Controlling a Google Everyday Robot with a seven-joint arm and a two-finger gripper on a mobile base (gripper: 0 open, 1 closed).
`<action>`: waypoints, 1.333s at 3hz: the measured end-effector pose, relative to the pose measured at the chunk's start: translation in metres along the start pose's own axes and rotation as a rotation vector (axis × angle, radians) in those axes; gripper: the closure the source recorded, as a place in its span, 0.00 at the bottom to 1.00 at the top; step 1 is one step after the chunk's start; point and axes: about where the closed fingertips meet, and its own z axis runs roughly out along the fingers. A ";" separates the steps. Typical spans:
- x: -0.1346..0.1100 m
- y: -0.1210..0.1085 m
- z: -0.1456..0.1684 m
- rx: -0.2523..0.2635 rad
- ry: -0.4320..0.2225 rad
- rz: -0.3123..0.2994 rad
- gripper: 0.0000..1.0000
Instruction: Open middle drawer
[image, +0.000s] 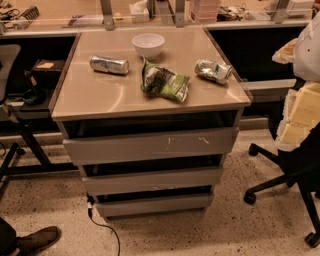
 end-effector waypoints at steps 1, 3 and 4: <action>0.000 0.000 0.000 0.000 0.000 0.000 0.00; -0.016 0.014 0.087 -0.037 -0.034 -0.022 0.00; -0.011 0.030 0.141 -0.104 -0.037 0.000 0.00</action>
Offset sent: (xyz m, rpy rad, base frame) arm 0.0262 0.0346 -0.0646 -0.0020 -0.0226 0.0592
